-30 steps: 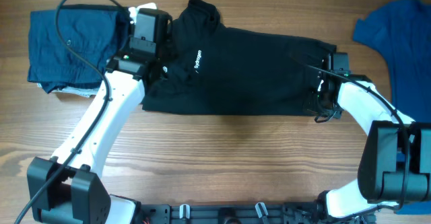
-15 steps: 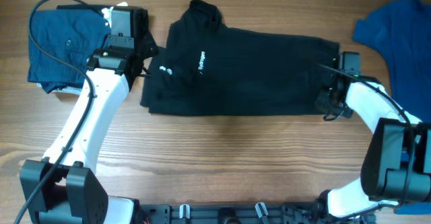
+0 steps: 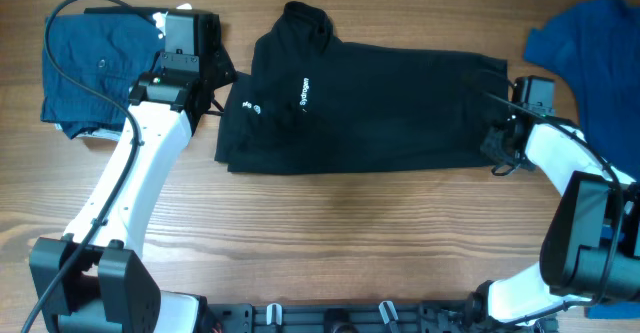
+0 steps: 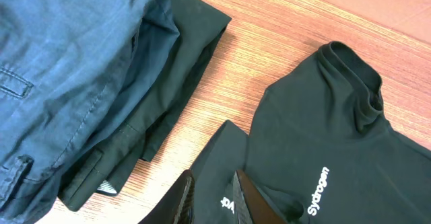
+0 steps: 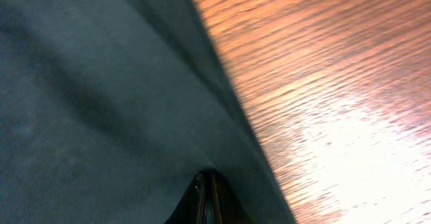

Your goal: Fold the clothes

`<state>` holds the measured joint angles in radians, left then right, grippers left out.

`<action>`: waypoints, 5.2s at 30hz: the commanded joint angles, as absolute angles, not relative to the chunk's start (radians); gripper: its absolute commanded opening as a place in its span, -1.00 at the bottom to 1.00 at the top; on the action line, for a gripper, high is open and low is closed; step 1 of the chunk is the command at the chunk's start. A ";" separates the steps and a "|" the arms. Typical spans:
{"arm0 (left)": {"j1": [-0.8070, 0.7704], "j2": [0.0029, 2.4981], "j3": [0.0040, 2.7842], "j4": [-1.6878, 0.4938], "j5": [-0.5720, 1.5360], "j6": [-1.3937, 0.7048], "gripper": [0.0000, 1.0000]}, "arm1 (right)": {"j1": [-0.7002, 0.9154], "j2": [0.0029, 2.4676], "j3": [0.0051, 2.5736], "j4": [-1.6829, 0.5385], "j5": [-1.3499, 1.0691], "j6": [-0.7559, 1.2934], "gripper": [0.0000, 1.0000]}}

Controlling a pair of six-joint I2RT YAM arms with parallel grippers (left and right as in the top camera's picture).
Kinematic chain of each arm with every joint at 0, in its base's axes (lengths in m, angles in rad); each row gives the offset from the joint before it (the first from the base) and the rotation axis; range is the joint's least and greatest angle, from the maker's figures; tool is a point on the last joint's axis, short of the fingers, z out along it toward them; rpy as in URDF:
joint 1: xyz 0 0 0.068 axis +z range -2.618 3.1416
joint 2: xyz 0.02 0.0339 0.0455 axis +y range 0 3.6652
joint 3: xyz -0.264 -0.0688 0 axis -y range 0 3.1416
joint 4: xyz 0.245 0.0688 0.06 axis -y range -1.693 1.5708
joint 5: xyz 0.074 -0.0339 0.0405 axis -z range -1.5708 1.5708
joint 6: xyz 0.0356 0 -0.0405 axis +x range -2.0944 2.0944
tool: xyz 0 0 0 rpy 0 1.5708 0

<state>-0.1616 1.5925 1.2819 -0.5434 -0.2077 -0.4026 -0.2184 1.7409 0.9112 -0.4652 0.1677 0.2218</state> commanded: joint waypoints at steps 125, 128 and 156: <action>-0.233 2.646 2.175 -0.277 0.098 -0.160 -0.71 | -0.301 2.064 1.348 -0.183 -0.141 -0.015 0.28; -0.233 2.646 2.175 -0.278 0.098 -0.160 -0.71 | -0.300 2.107 1.348 -0.161 -0.147 0.012 0.29; -0.233 2.646 2.175 -0.307 0.095 -0.160 -0.70 | -0.252 2.226 1.348 -0.076 -0.183 -0.023 0.08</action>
